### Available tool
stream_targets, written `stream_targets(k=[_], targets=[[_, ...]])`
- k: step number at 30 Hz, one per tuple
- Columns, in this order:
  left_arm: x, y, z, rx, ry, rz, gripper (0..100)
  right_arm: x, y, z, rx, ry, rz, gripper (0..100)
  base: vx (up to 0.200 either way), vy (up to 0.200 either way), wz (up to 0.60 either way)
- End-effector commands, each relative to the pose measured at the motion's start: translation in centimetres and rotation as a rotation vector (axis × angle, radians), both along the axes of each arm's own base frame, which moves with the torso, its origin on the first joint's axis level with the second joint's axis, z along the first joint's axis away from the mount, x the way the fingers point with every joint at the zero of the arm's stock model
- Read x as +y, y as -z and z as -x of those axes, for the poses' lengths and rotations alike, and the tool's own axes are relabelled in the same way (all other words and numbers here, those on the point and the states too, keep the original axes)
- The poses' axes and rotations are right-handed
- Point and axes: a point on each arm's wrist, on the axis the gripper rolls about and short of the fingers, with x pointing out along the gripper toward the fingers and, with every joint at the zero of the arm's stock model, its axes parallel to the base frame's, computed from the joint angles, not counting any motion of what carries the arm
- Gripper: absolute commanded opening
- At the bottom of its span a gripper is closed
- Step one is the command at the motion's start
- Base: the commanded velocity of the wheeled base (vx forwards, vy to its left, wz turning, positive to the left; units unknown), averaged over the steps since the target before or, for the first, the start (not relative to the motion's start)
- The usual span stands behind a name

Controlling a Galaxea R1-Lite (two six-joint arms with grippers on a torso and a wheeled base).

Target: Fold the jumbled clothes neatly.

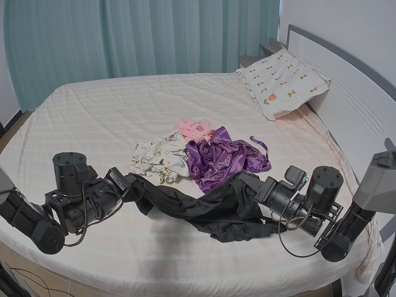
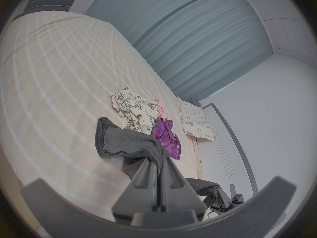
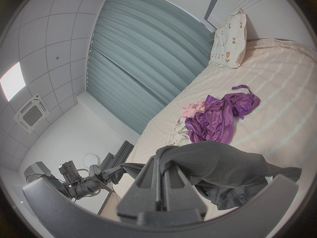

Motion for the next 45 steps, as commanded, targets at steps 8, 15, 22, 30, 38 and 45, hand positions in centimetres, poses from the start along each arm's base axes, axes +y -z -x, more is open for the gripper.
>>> stream_targets(k=[8,15,22,30,38,45], targets=[[0.6,-0.6,-0.2,-0.021,-0.022,0.006,0,0.1,-0.4,0.0,-0.022,0.012,-0.010,0,0.000,0.200,0.00],[0.7,-0.7,0.1,-0.027,-0.025,0.003,0,0.1,-1.1,0.1,-0.042,0.009,-0.018,0,0.000,0.200,0.00],[0.8,-1.1,0.3,-0.039,-0.024,0.007,0,0.1,-1.5,0.5,-0.052,0.005,-0.026,0,0.000,0.200,0.00],[0.8,-1.2,0.4,-0.039,-0.022,0.000,0,0.2,-1.3,0.3,-0.047,0.003,-0.024,0,0.000,0.200,0.00],[0.9,-1.5,0.5,-0.049,-0.019,0.005,0,0.1,-1.9,0.6,-0.060,0.000,-0.033,0,0.000,0.200,0.00],[0.9,-1.8,0.8,-0.059,-0.016,0.009,0,0.2,-1.6,0.5,-0.055,0.000,-0.030,0,0.000,0.200,0.00]])
